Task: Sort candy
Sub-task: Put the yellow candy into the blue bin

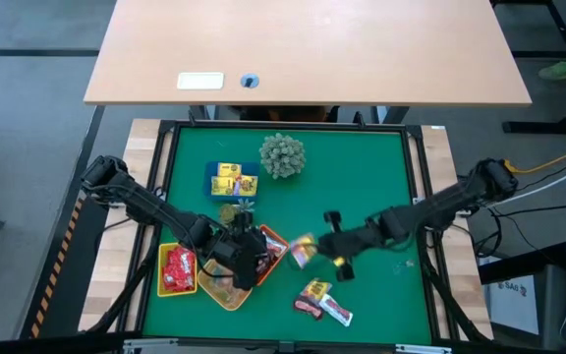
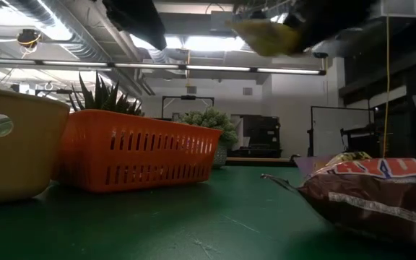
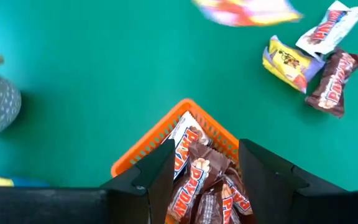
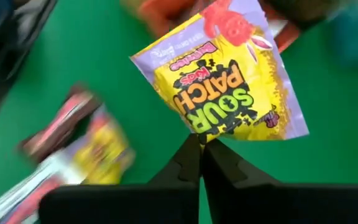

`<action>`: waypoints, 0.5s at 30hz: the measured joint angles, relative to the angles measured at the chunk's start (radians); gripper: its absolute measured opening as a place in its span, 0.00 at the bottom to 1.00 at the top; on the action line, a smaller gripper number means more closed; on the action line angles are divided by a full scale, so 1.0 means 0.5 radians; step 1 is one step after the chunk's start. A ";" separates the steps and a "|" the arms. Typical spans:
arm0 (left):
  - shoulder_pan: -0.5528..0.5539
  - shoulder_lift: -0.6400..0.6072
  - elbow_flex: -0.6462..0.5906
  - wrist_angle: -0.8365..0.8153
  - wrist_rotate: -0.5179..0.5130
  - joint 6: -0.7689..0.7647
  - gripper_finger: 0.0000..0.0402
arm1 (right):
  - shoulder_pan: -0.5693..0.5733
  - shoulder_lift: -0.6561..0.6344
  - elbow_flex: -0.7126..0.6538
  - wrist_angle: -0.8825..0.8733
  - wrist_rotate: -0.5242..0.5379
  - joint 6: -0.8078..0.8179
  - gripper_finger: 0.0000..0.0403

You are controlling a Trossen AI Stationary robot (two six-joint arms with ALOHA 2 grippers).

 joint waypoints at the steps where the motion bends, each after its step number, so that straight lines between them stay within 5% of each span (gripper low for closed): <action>1: -0.002 0.000 0.000 0.007 0.000 0.028 0.40 | -0.056 0.000 0.044 0.007 0.022 -0.080 0.02; 9: -0.002 0.000 0.000 0.074 0.000 0.115 0.40 | -0.547 0.002 0.157 0.380 -0.030 -0.586 0.01; 15: -0.002 0.000 0.000 0.087 0.000 0.115 0.41 | -0.889 0.156 0.158 0.938 -0.325 -0.684 0.01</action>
